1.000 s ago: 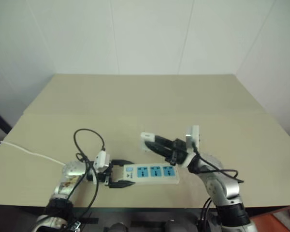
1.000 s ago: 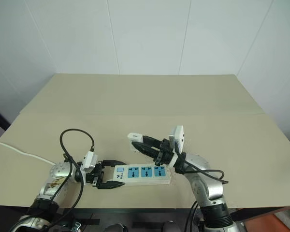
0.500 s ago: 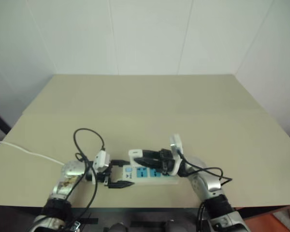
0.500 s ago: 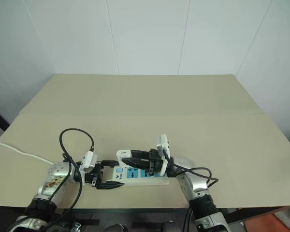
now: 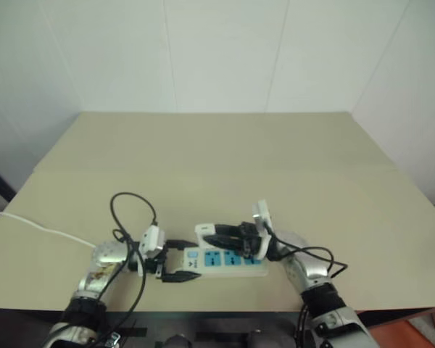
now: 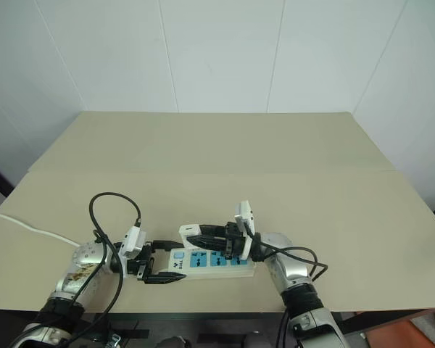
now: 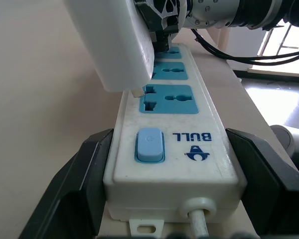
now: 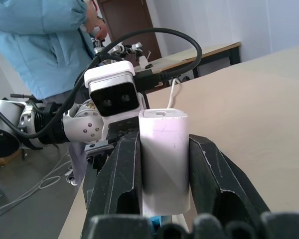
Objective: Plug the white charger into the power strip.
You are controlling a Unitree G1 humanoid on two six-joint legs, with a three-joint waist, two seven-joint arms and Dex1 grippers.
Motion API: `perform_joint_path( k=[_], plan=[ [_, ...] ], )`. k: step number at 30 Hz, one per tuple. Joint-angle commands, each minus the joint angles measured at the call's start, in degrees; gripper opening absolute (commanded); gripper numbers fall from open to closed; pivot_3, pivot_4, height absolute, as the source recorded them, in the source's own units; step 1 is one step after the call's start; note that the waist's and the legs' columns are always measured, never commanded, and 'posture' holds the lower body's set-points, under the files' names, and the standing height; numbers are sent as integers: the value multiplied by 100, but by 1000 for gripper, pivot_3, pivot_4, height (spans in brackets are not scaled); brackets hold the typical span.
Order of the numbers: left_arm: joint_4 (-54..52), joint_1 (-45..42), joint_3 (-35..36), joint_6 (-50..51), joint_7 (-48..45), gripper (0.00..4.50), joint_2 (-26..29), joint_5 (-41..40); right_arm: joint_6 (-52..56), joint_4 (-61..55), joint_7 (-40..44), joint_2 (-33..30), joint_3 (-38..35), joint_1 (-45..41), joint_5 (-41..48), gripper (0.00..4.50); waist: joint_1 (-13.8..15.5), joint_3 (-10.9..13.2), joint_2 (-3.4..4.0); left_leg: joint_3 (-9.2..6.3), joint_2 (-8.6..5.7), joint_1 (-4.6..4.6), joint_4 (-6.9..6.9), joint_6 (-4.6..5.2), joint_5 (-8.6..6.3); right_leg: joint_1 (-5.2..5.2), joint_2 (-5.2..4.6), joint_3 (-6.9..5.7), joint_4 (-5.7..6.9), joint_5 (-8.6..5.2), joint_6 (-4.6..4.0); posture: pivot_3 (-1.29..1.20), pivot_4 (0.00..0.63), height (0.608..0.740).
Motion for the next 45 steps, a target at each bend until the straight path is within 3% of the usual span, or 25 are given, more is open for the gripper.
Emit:
perform_joint_path(
  k=[1, 29, 45],
  plan=[
    [0, 49, -74, 67, -36, 3263, 81, 79, -47, 79, 51, 16, -26, 69, -50, 1086, 0, -1, -1, 0, 0, 0, 0, 0, 0, 0, 0, 0, 0, 0, 0, 0, 150, 740],
    [21, 12, -54, 68, -5, 3263, 108, 72, -102, 185, 113, -14, 21, 283, -288, 1086, 0, -8, -12, 0, 3, 10, -4, 0, 0, 7, 3, 0, 0, -5, 6, 0, 150, 740],
    [81, -21, -46, 62, -16, 3263, 111, 69, -106, 96, 165, -35, 89, 409, -273, 1086, -3, -10, -16, 0, 5, 81, -29, -1, -1, 73, 3, -1, -13, -16, 2, 0, 150, 740]
  ],
)
